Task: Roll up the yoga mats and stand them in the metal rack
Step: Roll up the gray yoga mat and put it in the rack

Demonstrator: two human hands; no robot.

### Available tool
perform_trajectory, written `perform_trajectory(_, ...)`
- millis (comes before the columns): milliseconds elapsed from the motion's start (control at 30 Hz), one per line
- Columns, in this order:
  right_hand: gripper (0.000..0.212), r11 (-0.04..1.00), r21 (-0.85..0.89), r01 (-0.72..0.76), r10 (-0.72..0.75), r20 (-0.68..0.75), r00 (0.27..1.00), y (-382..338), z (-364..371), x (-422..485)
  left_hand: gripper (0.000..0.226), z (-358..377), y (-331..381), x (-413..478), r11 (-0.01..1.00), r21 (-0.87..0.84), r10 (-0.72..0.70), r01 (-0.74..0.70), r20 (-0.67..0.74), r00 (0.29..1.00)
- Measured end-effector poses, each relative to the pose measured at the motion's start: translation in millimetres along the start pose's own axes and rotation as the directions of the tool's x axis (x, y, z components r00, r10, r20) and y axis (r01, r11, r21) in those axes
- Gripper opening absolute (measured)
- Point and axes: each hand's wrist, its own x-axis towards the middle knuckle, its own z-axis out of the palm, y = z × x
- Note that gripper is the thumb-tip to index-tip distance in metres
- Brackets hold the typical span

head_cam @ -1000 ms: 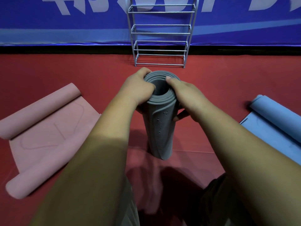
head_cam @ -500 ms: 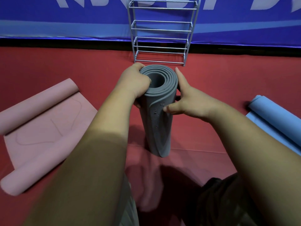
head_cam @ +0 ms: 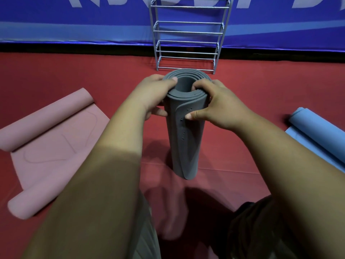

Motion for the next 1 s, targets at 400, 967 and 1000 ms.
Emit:
perform_trajectory(400, 0.021, 0.984, 0.157, -0.083, 0.075, 0.053, 0.996, -43.8, 11.3, 11.4, 0.027, -19.1, -10.8, -14.1, 0.994, 0.085, 0.068, -0.062, -0.064, 0.996)
perform_trajectory(967, 0.059, 0.902, 0.056, -0.429, 0.424, 0.080, 0.902, -77.3, 8.0, 20.7, 0.023, -32.4, -10.3, -24.6, 0.993, 0.107, 0.043, -0.044, 0.012, 0.999)
perform_trajectory(1000, 0.049, 0.892, 0.052, -0.449, 0.444, 0.090, 0.892, -80.0, 8.8, 19.6, 0.022, -31.2, -11.2, -26.7, 0.993, 0.102, 0.052, -0.052, 0.011, 0.999)
